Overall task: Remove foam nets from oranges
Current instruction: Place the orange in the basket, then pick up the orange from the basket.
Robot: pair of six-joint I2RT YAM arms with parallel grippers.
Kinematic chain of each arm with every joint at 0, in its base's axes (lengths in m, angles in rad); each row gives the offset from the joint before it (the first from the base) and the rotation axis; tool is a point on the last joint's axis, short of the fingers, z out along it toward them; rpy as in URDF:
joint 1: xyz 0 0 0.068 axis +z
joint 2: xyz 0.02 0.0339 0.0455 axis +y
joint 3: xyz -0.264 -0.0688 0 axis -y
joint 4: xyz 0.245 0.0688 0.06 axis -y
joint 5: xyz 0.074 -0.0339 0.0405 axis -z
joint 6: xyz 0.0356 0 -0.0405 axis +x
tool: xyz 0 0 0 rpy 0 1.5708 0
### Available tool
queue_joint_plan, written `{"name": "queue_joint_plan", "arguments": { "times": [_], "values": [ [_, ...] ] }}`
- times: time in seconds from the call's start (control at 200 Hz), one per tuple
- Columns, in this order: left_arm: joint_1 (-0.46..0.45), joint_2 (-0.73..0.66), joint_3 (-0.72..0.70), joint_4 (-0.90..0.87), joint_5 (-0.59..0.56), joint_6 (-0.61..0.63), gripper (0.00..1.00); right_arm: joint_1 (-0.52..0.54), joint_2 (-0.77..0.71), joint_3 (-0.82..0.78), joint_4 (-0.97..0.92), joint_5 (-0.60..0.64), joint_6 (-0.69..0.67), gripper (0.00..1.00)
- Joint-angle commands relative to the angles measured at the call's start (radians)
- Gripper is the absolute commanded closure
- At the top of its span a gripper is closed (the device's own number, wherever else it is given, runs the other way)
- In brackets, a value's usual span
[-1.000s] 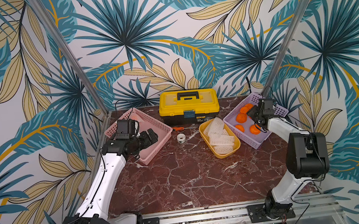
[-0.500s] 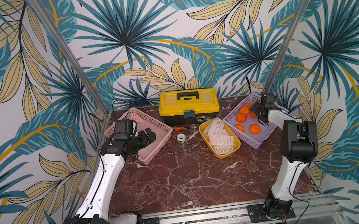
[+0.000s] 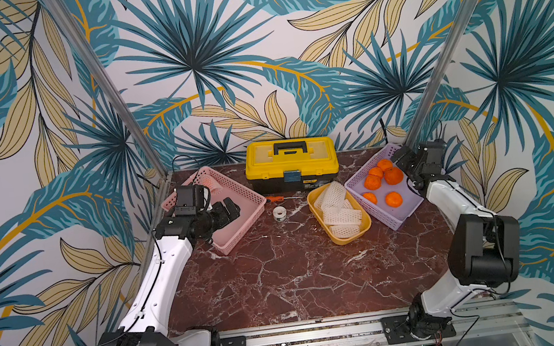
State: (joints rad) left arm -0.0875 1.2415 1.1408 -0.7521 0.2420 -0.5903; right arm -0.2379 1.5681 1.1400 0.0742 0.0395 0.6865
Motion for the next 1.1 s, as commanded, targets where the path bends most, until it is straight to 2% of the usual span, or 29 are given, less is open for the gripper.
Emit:
{"name": "queue_joint_plan", "arguments": {
  "times": [0.0, 0.165, 0.356, 0.471, 0.586, 0.721, 0.826, 0.912, 1.097],
  "values": [
    [0.009, -0.029, -0.019, 0.028, -0.042, 0.022, 0.00, 0.009, -0.122, -0.117, 0.114, -0.079, 0.089, 0.01],
    [0.010, -0.089, -0.053, 0.076, -0.105, 0.032, 0.00, 0.120, -0.329, -0.293, 0.244, -0.118, 0.081, 0.01],
    [0.011, -0.155, -0.119, 0.163, -0.185, 0.020, 0.01, 0.443, -0.434, -0.408, 0.295, -0.117, -0.051, 0.01],
    [0.012, -0.195, -0.167, 0.223, -0.220, 0.013, 0.00, 0.674, -0.393, -0.432, 0.292, -0.081, -0.185, 0.03],
    [0.017, -0.209, -0.171, 0.249, -0.230, 0.004, 0.00, 0.901, -0.286, -0.439, 0.319, 0.021, -0.368, 0.04],
    [0.023, -0.146, -0.109, 0.249, -0.207, -0.037, 0.00, 1.084, -0.119, -0.363, 0.285, 0.105, -0.544, 0.06],
    [0.027, -0.049, -0.015, 0.201, -0.214, -0.073, 0.00, 1.144, -0.026, -0.317, 0.276, 0.168, -0.607, 0.06],
    [0.032, 0.042, 0.087, 0.141, -0.242, -0.098, 0.01, 1.144, 0.022, -0.301, 0.276, 0.146, -0.580, 0.06],
    [0.065, 0.305, 0.301, 0.076, -0.209, -0.107, 0.00, 1.147, 0.056, -0.272, 0.256, 0.108, -0.552, 0.06]
  ]
}}
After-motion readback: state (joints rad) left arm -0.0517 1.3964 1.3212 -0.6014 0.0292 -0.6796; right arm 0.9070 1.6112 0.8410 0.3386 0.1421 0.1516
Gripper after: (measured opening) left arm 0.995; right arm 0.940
